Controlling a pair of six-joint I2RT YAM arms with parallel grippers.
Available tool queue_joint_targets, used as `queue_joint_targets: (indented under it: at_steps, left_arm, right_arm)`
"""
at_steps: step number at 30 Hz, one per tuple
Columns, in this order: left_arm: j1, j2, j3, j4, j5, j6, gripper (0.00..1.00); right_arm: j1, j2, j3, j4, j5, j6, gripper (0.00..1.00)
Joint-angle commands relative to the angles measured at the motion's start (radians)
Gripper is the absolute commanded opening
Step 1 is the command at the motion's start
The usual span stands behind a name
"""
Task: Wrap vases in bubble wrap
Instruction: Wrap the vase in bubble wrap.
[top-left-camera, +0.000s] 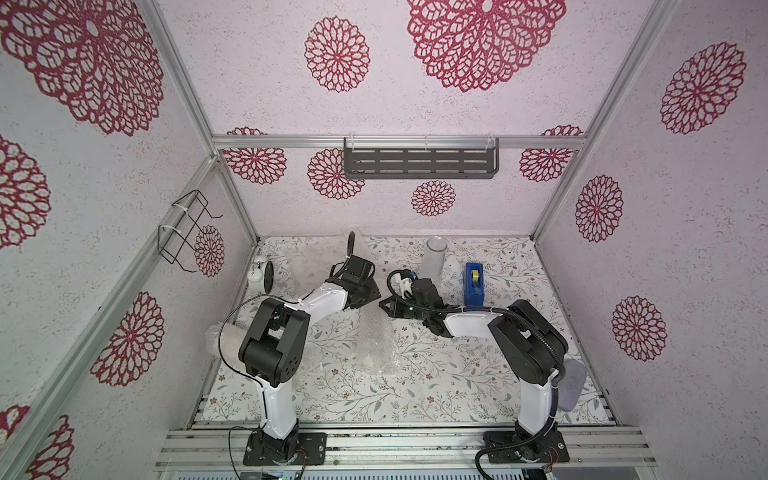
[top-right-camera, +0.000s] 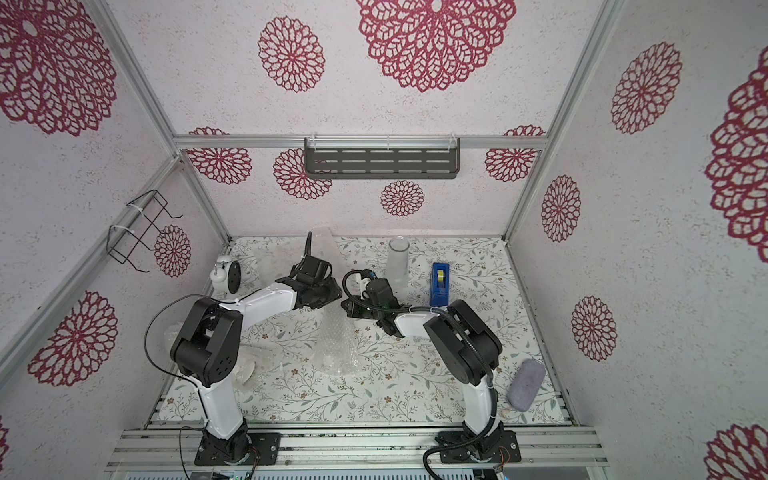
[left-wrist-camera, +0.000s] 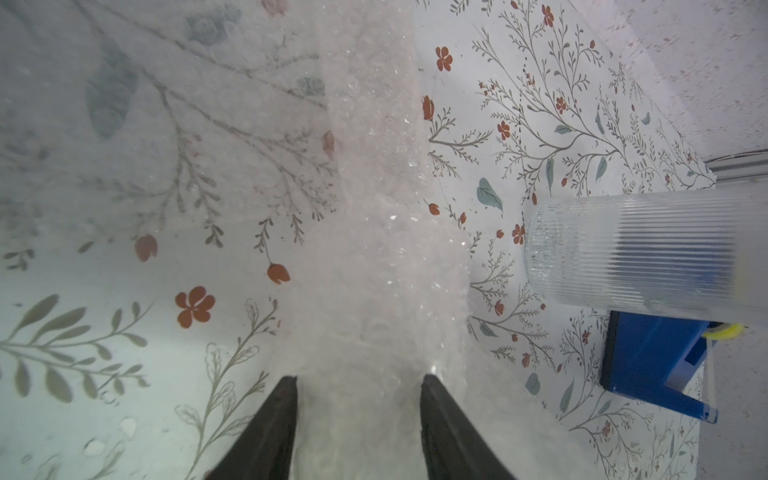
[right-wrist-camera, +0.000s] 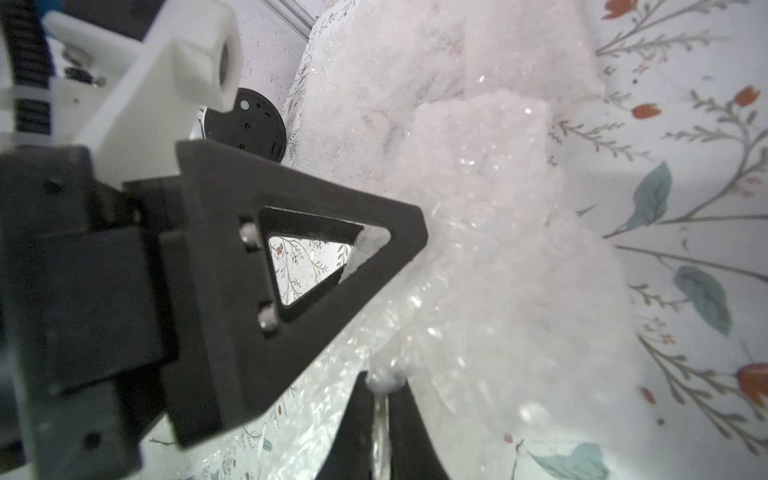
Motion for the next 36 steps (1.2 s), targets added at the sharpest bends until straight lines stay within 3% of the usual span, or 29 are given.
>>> queue_joint_targets:
  at_steps: [1, 13, 18, 26, 31, 36]
  left_arm:
    - [-0.021, -0.036, -0.038, -0.012, 0.089, -0.012, 0.55]
    - [-0.019, -0.147, -0.139, 0.114, 0.144, -0.042, 0.85]
    - [-0.019, -0.146, -0.151, 0.114, 0.159, -0.036, 0.92]
    - [-0.019, -0.118, -0.15, 0.085, 0.16, -0.019, 0.91]
    - [-0.019, -0.08, -0.127, 0.022, 0.123, -0.003, 0.83]
    - [-0.019, -0.065, -0.121, 0.019, 0.127, 0.005, 0.84]
  right_arm:
    - [0.014, 0.008, 0.018, 0.083, -0.02, 0.005, 0.17]
    - [0.023, 0.029, -0.005, 0.104, 0.005, -0.01, 0.24]
    - [0.027, 0.028, -0.01, 0.119, 0.008, -0.011, 0.3]
    - [0.031, 0.04, -0.003, 0.143, 0.004, -0.012, 0.33]
    - [0.034, 0.056, -0.012, 0.199, -0.005, 0.006, 0.15]
    - [0.036, 0.073, -0.008, 0.219, -0.006, 0.013, 0.13]
